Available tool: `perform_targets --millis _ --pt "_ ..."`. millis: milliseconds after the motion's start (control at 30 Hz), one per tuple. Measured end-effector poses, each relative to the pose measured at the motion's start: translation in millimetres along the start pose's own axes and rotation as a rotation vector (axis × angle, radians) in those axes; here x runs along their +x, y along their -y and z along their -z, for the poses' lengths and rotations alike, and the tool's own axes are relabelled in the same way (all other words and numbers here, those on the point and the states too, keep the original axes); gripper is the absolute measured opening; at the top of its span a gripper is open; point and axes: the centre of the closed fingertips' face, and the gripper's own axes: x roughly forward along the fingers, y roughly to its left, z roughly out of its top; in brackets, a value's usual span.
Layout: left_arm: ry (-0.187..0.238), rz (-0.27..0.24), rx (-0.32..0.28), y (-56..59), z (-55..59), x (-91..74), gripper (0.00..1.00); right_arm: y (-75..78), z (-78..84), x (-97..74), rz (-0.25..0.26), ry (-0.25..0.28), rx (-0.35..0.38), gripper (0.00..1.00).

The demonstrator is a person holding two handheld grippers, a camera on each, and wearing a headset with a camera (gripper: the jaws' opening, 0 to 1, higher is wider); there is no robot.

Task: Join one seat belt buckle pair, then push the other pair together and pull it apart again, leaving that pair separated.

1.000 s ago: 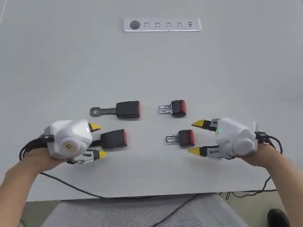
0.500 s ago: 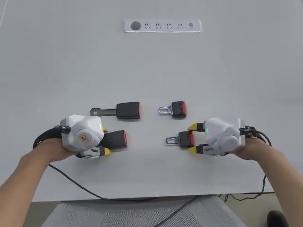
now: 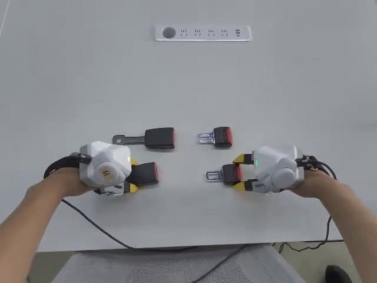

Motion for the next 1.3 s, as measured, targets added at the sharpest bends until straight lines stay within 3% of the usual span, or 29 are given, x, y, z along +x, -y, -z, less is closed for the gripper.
perform_targets --millis 733,1300 --pt "-0.020 0.039 0.057 1.3 -0.6 -2.1 0.33 -0.4 -0.9 -0.1 -0.006 -0.012 0.000 0.30" --pt "-0.048 0.048 0.067 2.4 -1.0 -0.3 0.33 -1.3 -25.2 9.2 -0.007 0.007 0.009 0.30"
